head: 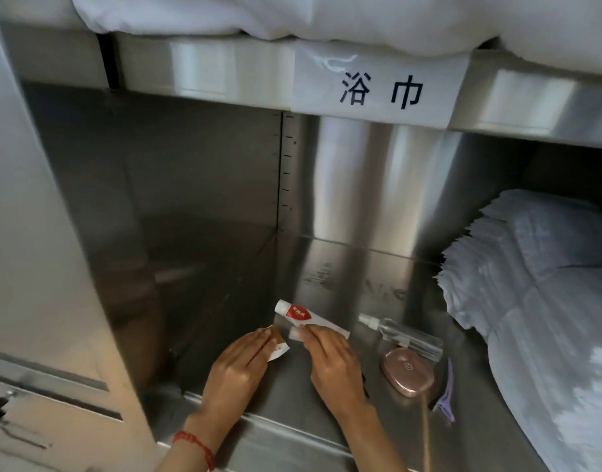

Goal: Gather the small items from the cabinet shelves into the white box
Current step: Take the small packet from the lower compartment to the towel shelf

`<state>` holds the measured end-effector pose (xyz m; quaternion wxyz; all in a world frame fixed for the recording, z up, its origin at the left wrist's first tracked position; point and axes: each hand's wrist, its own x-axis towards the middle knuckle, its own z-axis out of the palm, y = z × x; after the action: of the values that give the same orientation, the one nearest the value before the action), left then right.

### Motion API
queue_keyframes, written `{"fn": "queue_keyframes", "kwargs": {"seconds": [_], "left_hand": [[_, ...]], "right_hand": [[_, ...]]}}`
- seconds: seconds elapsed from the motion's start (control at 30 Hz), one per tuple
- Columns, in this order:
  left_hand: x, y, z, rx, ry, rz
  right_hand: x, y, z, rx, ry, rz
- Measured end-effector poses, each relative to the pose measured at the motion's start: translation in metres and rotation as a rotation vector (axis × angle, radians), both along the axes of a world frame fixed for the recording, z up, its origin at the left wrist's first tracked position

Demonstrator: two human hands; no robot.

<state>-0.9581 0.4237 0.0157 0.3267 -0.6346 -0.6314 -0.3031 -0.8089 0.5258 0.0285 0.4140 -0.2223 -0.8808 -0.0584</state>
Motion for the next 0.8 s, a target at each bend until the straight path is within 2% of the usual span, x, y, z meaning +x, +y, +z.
{"fn": "queue_keyframes", "kwargs": {"seconds": [0.17, 0.8], "left_hand": [[-0.003, 0.006, -0.01, -0.134, -0.065, -0.037], [-0.001, 0.011, -0.011, -0.297, -0.24, -0.043]], "right_hand": [[-0.009, 0.005, -0.007, -0.02, -0.039, -0.034], [-0.022, 0.011, -0.022, -0.101, -0.169, -0.006]]}}
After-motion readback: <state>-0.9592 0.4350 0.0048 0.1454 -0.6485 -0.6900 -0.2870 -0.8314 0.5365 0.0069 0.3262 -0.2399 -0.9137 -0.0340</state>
